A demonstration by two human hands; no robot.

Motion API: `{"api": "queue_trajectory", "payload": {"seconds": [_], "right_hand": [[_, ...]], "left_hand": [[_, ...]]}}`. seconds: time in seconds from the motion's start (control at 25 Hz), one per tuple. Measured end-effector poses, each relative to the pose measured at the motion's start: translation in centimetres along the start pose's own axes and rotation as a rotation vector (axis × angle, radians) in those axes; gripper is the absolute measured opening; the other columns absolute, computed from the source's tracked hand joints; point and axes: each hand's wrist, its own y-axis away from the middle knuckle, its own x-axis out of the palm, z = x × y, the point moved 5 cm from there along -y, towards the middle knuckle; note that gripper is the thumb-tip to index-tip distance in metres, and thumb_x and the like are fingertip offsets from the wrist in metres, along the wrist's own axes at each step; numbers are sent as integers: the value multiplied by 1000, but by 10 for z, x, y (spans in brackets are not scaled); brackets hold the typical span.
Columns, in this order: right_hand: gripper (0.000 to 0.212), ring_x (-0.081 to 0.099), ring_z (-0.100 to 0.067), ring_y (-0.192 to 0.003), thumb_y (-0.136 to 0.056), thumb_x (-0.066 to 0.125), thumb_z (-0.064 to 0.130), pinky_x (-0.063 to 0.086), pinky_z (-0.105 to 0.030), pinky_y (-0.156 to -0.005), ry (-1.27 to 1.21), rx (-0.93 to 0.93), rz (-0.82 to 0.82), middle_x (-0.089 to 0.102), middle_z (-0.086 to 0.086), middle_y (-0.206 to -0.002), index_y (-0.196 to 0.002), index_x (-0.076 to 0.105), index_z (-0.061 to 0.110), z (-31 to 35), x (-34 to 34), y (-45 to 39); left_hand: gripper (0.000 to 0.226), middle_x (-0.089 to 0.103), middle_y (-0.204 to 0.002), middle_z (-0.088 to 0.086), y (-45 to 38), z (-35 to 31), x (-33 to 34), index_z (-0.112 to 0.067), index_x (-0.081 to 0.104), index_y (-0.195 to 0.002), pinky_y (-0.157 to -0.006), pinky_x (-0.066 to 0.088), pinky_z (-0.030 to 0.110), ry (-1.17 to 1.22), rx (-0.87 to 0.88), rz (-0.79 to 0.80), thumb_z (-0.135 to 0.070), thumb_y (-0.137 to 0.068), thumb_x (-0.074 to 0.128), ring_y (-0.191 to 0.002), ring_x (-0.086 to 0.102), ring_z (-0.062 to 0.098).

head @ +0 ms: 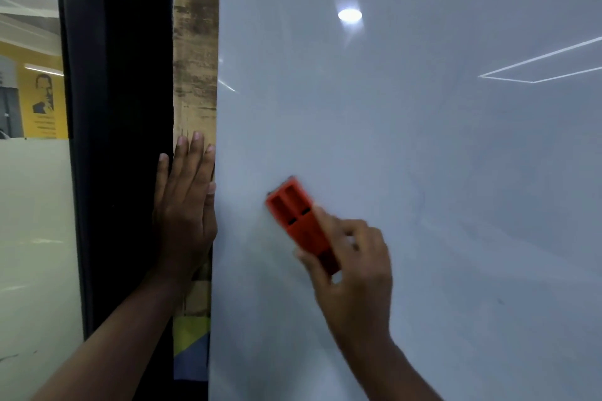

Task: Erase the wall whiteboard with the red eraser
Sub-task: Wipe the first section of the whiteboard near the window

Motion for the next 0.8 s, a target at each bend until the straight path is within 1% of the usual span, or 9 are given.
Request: {"api": "queue_trajectory", "payload": {"seconds": [0.12,0.2,0.32,0.36,0.44,0.52,0.6,0.68,0.8], "right_hand": [[55,61,-23,-93,-90,74,41,49,-41,-71,84,-188,126,66,0,-113,-142,63,26,19,28,49],[57,61,-21,-95,-87,77,40,50,-39,-69,97,-229,172,68,0,-114,-140,63,28,18,32,64],[56,63,-24,-91,-86,79,43,49,-39,-68,112,-240,180,68,0,-112,-138,65,27,11,20,50],[55,64,-26,-90,-87,79,44,50,-39,-69,116,-214,152,68,-1,-112,-138,67,27,4,11,43],[53,63,-25,-91,-88,79,43,53,-43,-71,104,-104,80,66,0,-113,-137,68,25,-19,-11,34],[55,60,-21,-95,-88,79,40,55,-44,-73,98,23,27,64,3,-116,-138,66,25,-41,-31,41],[56,58,-17,-99,-89,77,40,56,-44,-74,102,107,6,63,3,-117,-141,62,25,-53,-40,60],[54,56,-15,-102,-91,73,40,56,-45,-75,79,145,-3,63,2,-118,-141,60,25,-54,-39,76],[53,54,-13,-103,-92,72,41,55,-45,-78,31,169,-22,60,3,-117,-141,61,25,-44,-34,70]], "left_hand": [[48,37,-166,21,7,2,1,5,43,-155,-132,16,54,3,3,21,-4,-108,41,-159,29,37],[49,36,-166,21,21,0,0,5,41,-157,-132,15,54,-9,-7,39,-4,-108,40,-159,28,37],[50,36,-166,21,38,-3,-1,4,40,-157,-132,13,54,-13,-19,63,-4,-108,39,-159,27,38],[50,36,-167,21,39,-4,-2,4,40,-157,-132,13,54,-7,-21,69,-4,-108,39,-160,26,38],[49,35,-167,20,39,-4,-3,4,40,-157,-132,12,53,9,-28,77,-4,-109,39,-160,25,36],[49,34,-168,19,44,-4,-4,4,39,-158,-132,11,52,34,-34,82,-4,-109,39,-161,22,35],[49,33,-168,20,54,-4,-5,5,38,-158,-132,11,52,47,-36,90,-4,-109,39,-161,22,36],[49,33,-167,22,67,-5,-6,6,38,-157,-132,12,53,36,-44,97,-4,-109,40,-161,22,37],[49,34,-167,24,79,-7,-6,7,38,-157,-132,13,54,25,-52,107,-4,-109,40,-160,23,39]]}}
